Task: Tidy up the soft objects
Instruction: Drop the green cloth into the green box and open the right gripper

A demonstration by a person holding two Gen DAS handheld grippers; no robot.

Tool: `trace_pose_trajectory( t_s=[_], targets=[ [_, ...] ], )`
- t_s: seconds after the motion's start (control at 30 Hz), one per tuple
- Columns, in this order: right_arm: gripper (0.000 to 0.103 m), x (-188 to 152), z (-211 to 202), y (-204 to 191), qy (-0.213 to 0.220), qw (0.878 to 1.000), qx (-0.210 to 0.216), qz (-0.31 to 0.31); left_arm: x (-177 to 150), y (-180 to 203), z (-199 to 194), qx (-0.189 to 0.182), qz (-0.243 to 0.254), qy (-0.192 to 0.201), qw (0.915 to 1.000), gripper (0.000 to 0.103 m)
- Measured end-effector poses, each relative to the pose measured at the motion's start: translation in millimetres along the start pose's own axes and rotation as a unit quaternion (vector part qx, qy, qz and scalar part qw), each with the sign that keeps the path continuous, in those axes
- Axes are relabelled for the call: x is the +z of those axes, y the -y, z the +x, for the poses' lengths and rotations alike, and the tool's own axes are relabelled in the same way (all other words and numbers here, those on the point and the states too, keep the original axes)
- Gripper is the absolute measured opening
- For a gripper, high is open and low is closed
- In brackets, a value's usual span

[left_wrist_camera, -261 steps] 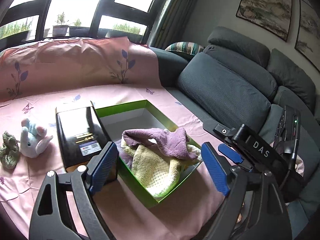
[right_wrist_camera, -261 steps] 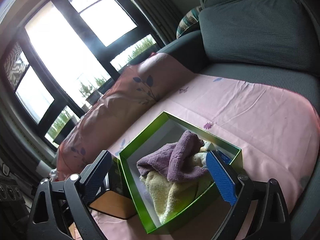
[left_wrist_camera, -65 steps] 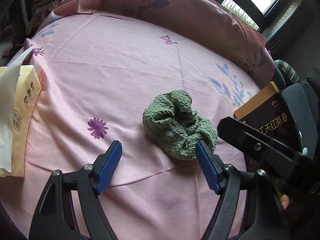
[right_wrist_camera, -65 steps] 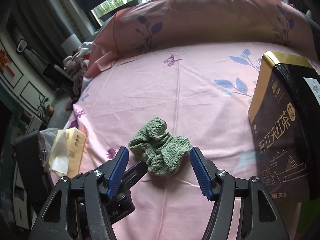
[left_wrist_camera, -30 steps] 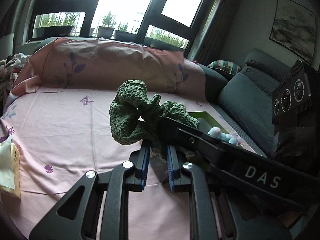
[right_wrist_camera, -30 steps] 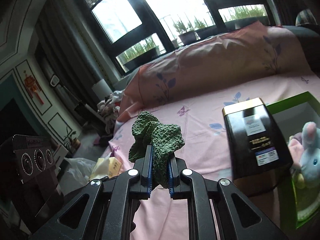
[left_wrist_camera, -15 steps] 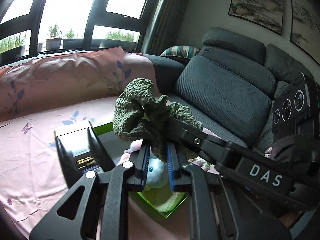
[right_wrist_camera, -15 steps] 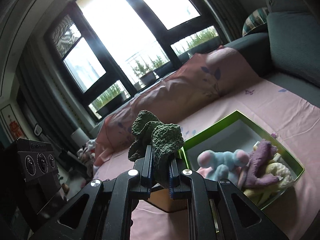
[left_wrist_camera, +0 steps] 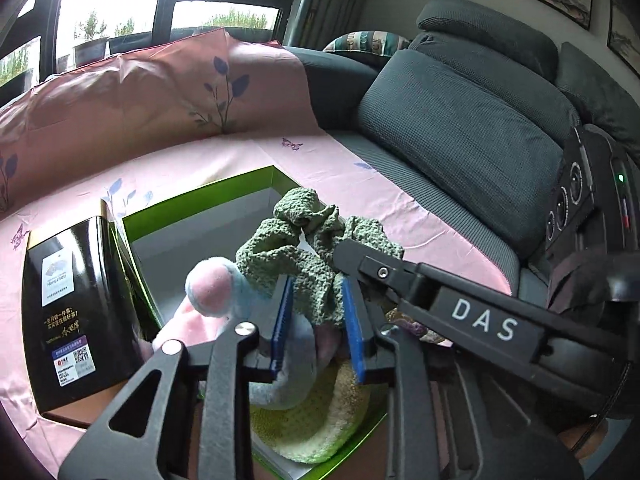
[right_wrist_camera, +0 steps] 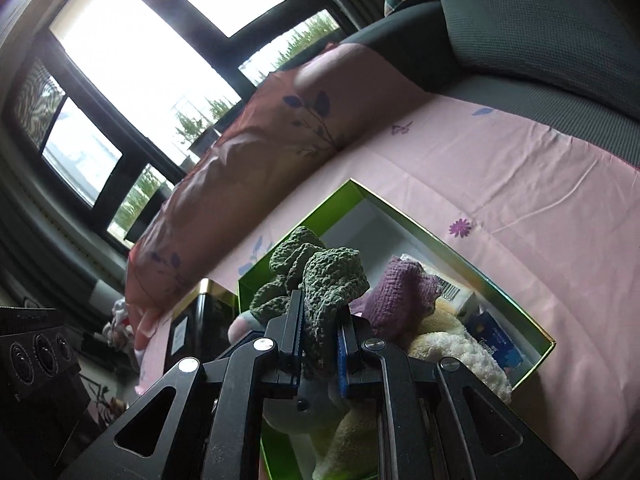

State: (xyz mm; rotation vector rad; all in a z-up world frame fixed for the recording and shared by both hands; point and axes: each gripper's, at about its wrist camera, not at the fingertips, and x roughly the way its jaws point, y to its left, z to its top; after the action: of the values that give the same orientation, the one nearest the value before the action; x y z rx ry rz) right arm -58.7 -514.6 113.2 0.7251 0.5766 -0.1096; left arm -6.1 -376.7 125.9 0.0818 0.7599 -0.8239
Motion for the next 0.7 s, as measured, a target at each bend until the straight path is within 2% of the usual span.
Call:
trace_pose_trajectory(
  t_s=[0.03,0.07,0.1,0.13,0.17,0.2,0.23,0.3,0.33,0.43,0.7],
  targets=[
    [0.016,0,2,0,-0.004,1.000,-0.004,0.001,0,-1,1,0.009,0.002,-0.003,1.0000,0.044],
    [0.019,0,1,0,-0.005,1.000,-0.016,-0.001,-1,-2,0,0.014,0.002,-0.006,0.9999,0.050],
    [0.026,0,0,-1,-0.003,1.000,-0.031,-0.003,-2,-4,-2,0.017,0.000,-0.008,0.9998,0.061],
    [0.039,0,-3,-2,-0.001,0.999,-0.045,-0.005,-3,-6,-5,0.015,-0.004,-0.006,0.9999,0.069],
    [0.047,0,-7,-2,0.003,0.999,-0.052,-0.006,-4,-8,-9,0.012,-0.010,-0.002,0.9999,0.071],
    [0.064,-1,-11,-2,0.007,0.999,-0.048,-0.007,-4,-10,-14,0.008,-0.014,0.002,0.9999,0.074],
    [0.071,-2,-16,-4,0.012,0.999,-0.041,-0.010,-5,-11,-19,0.006,-0.017,0.005,0.9998,0.079],
    [0.075,-3,-26,-9,0.017,0.999,-0.031,-0.020,-6,-11,-28,0.013,-0.019,0.010,0.9997,0.089],
    [0.081,-4,-31,-11,0.020,0.999,-0.033,-0.023,-7,-10,-33,0.016,-0.018,0.011,0.9996,0.093],
    [0.086,-6,-44,-17,0.031,0.998,-0.050,-0.029,-7,-9,-46,0.019,-0.019,0.018,0.9995,0.097],
    [0.091,-12,-64,-15,0.046,0.994,-0.095,-0.025,-9,-11,-69,0.031,-0.024,0.026,0.9989,0.098]
  ],
)
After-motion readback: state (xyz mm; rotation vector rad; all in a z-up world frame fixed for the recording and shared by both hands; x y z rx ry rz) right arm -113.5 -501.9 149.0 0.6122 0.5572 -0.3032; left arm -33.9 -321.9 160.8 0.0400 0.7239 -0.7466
